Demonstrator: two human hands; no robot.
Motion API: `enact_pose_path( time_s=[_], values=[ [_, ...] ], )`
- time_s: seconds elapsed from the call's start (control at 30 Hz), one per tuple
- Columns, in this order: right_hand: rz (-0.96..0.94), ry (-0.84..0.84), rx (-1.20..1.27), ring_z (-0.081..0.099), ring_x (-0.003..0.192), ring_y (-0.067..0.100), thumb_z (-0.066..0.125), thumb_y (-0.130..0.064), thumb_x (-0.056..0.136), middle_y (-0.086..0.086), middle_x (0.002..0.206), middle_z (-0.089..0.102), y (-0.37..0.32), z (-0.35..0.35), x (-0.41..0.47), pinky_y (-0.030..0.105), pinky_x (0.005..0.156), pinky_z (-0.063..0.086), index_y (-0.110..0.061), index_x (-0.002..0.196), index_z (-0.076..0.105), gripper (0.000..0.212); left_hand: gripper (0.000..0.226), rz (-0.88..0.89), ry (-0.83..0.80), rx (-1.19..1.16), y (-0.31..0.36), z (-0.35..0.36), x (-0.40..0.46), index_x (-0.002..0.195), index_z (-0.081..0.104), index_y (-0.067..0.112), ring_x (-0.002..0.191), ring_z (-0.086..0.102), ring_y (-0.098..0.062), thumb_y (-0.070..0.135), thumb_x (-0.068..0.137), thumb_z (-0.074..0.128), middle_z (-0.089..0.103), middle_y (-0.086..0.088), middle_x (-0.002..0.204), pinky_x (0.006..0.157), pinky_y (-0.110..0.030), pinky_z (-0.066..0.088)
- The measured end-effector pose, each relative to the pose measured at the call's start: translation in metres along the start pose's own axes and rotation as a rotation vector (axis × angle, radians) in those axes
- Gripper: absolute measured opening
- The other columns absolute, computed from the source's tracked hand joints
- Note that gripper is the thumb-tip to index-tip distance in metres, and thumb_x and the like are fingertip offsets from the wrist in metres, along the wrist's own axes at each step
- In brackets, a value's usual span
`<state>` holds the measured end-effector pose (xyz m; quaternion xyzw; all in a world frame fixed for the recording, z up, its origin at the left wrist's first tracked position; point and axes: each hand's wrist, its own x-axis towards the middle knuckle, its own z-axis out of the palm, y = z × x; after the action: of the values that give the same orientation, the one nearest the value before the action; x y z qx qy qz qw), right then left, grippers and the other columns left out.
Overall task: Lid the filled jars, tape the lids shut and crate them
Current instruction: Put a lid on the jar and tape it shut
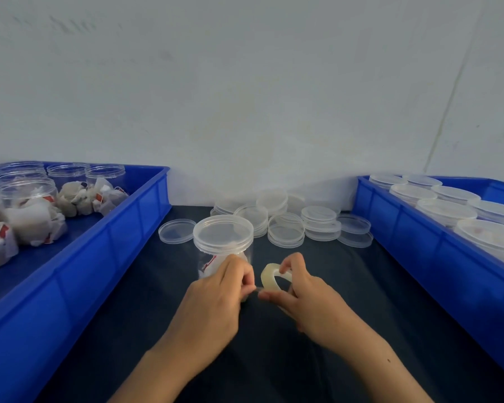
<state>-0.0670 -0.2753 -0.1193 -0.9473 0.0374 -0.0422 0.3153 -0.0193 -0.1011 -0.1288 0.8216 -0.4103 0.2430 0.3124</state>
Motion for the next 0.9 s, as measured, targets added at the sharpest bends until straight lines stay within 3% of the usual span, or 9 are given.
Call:
enact_pose_path(
  time_s=[0.1,0.17,0.33,0.43,0.5,0.6,0.7,0.8,0.9],
  values=[
    [-0.223,0.034,0.081,0.046,0.056,0.011,0.046,-0.045,0.098,0.0,0.066,0.057,0.005,0.0,0.002,0.03,0.058,0.042,-0.046,0.11,0.041,0.014,0.023,-0.02,0.078,0.012,-0.003,-0.007,0.001,0.085,0.049,0.02,0.054,0.051,-0.008,0.001,0.088,0.063,0.047,0.014,0.072,0.045,-0.022,0.045],
    [-0.288,0.054,0.169,0.045,0.055,0.008,0.046,-0.033,0.1,-0.004,0.072,0.063,0.005,-0.001,0.001,0.024,0.055,0.04,-0.046,0.108,0.055,0.018,0.024,0.004,0.107,0.034,-0.003,-0.009,0.001,0.085,0.052,0.017,0.052,0.05,-0.006,-0.001,0.084,0.068,0.047,0.015,0.072,0.044,-0.019,0.044],
    [-0.279,0.093,0.097,0.054,0.064,0.008,0.053,-0.037,0.095,-0.012,0.078,0.064,0.003,0.001,0.001,0.028,0.064,0.046,-0.043,0.095,0.061,0.01,0.032,0.066,0.186,0.057,-0.003,-0.009,0.0,0.101,0.046,0.021,0.058,0.046,0.006,0.014,0.082,0.071,0.055,0.017,0.08,0.046,-0.01,0.044],
    [-0.25,0.238,0.078,0.058,0.081,0.005,0.056,-0.039,0.092,-0.017,0.085,0.062,0.0,0.003,0.001,0.029,0.073,0.048,-0.041,0.091,0.062,0.006,0.026,0.099,0.263,0.076,-0.004,-0.008,-0.001,0.106,0.046,0.024,0.059,0.046,0.008,0.028,0.088,0.063,0.06,0.016,0.081,0.053,-0.006,0.045],
    [-0.229,0.374,0.053,0.055,0.083,0.005,0.057,-0.039,0.092,-0.017,0.089,0.058,-0.002,0.003,0.001,0.026,0.069,0.046,-0.038,0.087,0.065,0.009,0.024,0.057,0.389,0.024,-0.007,-0.005,-0.001,0.108,0.048,0.022,0.069,0.052,0.003,0.033,0.091,0.061,0.055,0.015,0.091,0.06,-0.011,0.048],
    [-0.172,0.475,0.017,0.054,0.086,0.001,0.061,-0.039,0.091,-0.025,0.104,0.048,-0.003,0.001,0.001,0.024,0.065,0.047,-0.037,0.084,0.069,0.011,0.055,-0.189,0.594,-0.21,-0.017,0.0,0.002,0.12,0.043,0.017,0.101,0.055,-0.007,0.039,0.081,0.075,0.047,0.007,0.119,0.082,-0.017,0.049],
    [-0.151,0.491,0.066,0.06,0.075,0.004,0.063,-0.032,0.092,-0.029,0.106,0.046,-0.005,0.002,0.001,0.029,0.067,0.052,-0.033,0.08,0.069,0.013,0.092,-0.455,0.421,-0.518,-0.027,0.009,0.007,0.133,0.03,0.02,0.127,0.044,-0.009,0.041,0.061,0.082,0.041,0.004,0.138,0.105,-0.027,0.04],
    [-0.141,0.455,0.166,0.064,0.064,0.006,0.061,-0.024,0.093,-0.03,0.105,0.049,-0.008,0.006,0.002,0.03,0.069,0.054,-0.029,0.077,0.065,0.017,0.096,-0.509,0.241,-0.659,-0.033,0.016,0.009,0.132,0.024,0.034,0.127,0.049,-0.01,0.03,0.058,0.086,0.047,0.005,0.138,0.1,-0.022,0.041],
    [-0.143,0.416,0.265,0.061,0.06,0.006,0.06,-0.018,0.094,-0.027,0.103,0.054,-0.007,0.004,0.004,0.021,0.064,0.051,-0.025,0.072,0.062,0.023,0.099,-0.483,0.215,-0.62,-0.036,0.015,0.008,0.131,0.03,0.044,0.116,0.054,0.003,0.051,0.048,0.083,0.054,0.015,0.128,0.092,-0.018,0.045]
  ],
)
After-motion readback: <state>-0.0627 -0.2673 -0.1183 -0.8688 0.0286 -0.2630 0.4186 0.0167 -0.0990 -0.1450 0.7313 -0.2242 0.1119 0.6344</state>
